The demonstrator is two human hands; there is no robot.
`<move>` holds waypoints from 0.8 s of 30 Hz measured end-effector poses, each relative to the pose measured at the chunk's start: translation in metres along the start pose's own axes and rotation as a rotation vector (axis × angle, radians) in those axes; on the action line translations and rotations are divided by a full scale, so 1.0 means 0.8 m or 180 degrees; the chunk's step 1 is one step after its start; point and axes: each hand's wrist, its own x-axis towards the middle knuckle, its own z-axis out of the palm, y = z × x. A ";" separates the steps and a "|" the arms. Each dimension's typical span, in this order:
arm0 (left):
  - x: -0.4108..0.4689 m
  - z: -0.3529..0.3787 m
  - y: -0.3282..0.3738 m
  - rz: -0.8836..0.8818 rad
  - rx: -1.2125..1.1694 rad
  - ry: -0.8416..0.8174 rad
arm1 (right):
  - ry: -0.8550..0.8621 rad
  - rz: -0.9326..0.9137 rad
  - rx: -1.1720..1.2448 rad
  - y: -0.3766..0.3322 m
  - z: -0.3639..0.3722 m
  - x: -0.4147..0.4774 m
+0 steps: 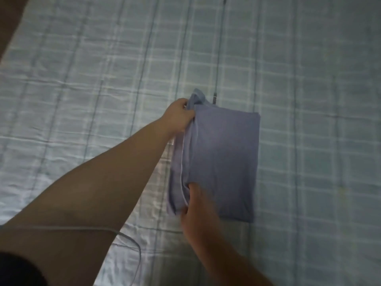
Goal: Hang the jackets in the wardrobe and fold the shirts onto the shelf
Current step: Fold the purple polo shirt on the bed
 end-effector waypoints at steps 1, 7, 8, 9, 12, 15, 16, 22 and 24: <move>0.002 -0.003 -0.009 -0.0069 -0.0090 -0.0014 | -0.0053 0.0022 0.0026 -0.002 0.010 0.001; 0.014 -0.010 -0.033 -0.0074 -0.0015 -0.0059 | -0.0088 0.0101 0.0047 -0.007 0.041 0.004; 0.016 -0.012 -0.036 -0.0061 0.0034 -0.0047 | -0.0088 0.0091 0.0021 -0.009 0.042 0.005; 0.017 -0.013 -0.039 -0.0025 0.0072 -0.0031 | -0.0099 0.0079 0.0007 -0.011 0.042 0.006; 0.019 -0.014 -0.048 0.0088 0.0202 -0.0019 | -0.0155 0.0062 0.0034 -0.017 0.049 0.010; 0.016 -0.017 -0.057 0.0209 0.0244 0.0068 | -0.0235 0.0143 -0.0037 -0.022 0.054 0.009; 0.012 -0.019 -0.060 0.0256 0.0284 0.0103 | -0.0236 0.0133 -0.0065 -0.023 0.054 0.007; -0.030 -0.021 -0.089 0.0575 0.0640 0.0289 | 0.0208 -0.0064 -0.0124 0.005 0.024 -0.007; -0.061 -0.014 -0.096 0.1087 0.1084 0.0405 | 0.0634 -0.0257 -0.0311 0.029 0.005 0.000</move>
